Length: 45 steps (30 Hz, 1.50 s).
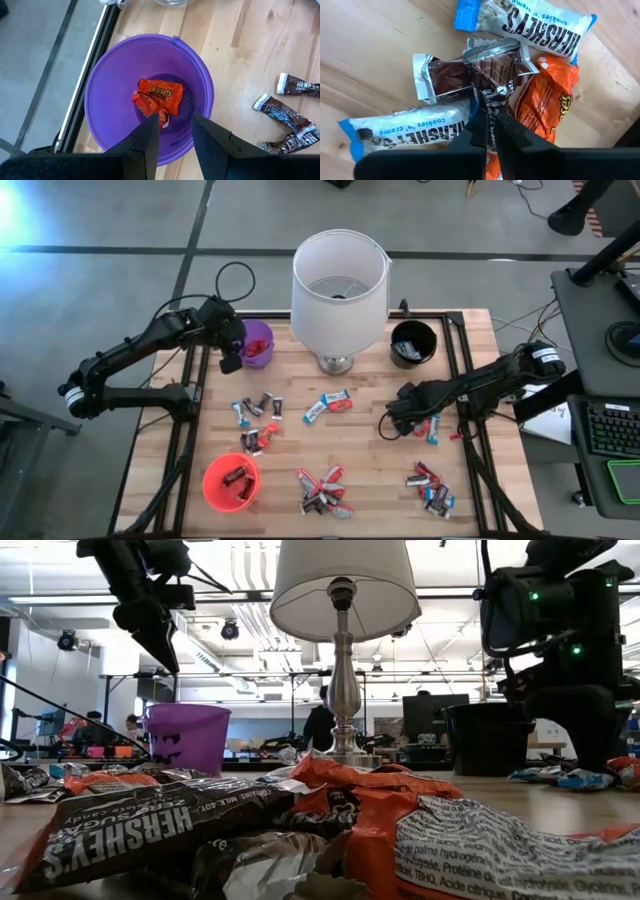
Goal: Sort candy
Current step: Put the black chocolate into the orange bucket
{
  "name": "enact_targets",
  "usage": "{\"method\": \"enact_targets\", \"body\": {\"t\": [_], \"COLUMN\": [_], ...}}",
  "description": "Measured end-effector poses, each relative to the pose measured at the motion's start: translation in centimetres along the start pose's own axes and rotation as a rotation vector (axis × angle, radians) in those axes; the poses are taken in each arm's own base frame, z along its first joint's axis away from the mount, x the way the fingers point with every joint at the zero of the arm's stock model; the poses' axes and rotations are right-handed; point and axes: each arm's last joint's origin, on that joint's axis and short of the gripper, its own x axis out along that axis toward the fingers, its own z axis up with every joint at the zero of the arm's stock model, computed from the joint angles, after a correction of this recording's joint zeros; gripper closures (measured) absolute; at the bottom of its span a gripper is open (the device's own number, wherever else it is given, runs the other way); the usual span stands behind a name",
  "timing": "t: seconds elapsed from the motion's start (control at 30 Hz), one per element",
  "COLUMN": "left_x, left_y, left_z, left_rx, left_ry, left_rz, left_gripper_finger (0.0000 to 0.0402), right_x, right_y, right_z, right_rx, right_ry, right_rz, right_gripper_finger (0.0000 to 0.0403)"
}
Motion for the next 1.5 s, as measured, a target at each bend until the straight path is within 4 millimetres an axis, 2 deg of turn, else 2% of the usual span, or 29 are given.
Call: {"method": "enact_targets", "body": {"t": [0.23, 0.7, 0.9, 1.13, 1.33, 1.5], "left_x": [0.0, 0.0, -0.1, -0.3, -0.7, -1.0], "left_y": [0.0, 0.0, -0.6, -1.3, -2.3, -3.3], "left_z": [0.0, 0.0, 0.2, 0.5, 0.9, 1.4], "left_rx": [0.000, 0.000, -0.003, -0.033, -0.018, -0.006], "left_ry": [0.000, -0.002, -0.078, -0.173, -0.232, -0.270], "left_rz": [0.000, -0.015, -0.205, -0.445, -0.599, -0.707], "left_gripper_finger": [0.0306, 0.0306, 0.0306, 0.0306, 0.0306, 0.0304], "right_x": [-1.4, -6.3, -10.1, -15.1, -16.9, -17.2], "right_y": [0.7, 1.0, 2.3, 4.6, 6.6, 8.3], "right_z": [0.5, 1.2, 2.2, 3.9, 5.3, 6.1], "right_rx": [0.005, 0.007, -0.013, -0.099, -0.137, -0.154], "right_ry": [-0.019, -0.040, -0.085, -0.260, -0.425, -0.463], "right_rz": [0.050, 0.072, 0.214, 0.461, 0.640, 0.681], "right_gripper_finger": [0.0394, 0.0394, 0.0394, 0.0394, 0.0394, 0.0394]}}
